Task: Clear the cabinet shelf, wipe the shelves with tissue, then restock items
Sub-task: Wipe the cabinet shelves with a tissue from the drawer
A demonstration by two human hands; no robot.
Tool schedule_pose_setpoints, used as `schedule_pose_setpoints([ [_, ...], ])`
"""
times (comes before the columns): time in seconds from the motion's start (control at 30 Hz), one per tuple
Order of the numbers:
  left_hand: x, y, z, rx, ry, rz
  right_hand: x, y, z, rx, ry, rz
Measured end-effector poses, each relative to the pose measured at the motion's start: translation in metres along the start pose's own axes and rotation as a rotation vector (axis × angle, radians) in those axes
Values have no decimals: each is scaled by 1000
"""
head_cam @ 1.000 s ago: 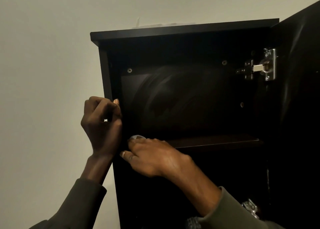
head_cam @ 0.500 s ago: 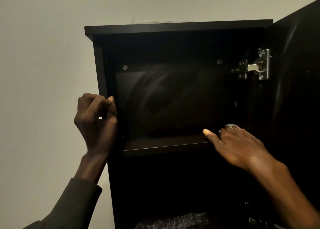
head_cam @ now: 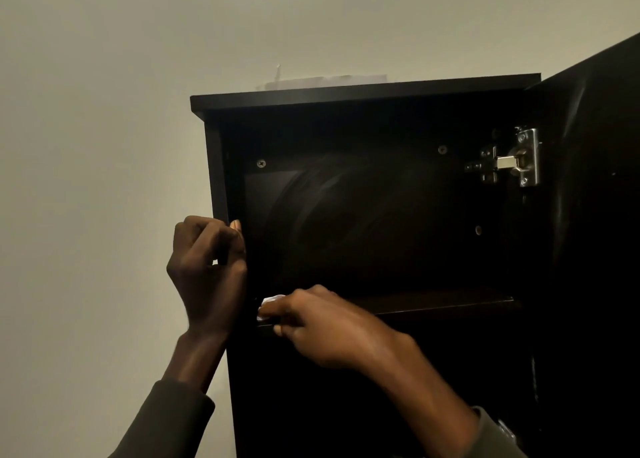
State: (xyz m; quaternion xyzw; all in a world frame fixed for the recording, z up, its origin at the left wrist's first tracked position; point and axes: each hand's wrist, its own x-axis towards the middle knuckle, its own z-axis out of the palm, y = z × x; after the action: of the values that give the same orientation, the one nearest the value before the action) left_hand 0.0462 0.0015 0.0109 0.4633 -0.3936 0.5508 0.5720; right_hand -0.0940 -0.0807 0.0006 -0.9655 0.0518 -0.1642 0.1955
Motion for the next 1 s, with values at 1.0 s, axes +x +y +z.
schedule_pose_setpoints([
  [1.0,-1,-8,0,31,-9,-6,62,7,-3,-138,151,20],
])
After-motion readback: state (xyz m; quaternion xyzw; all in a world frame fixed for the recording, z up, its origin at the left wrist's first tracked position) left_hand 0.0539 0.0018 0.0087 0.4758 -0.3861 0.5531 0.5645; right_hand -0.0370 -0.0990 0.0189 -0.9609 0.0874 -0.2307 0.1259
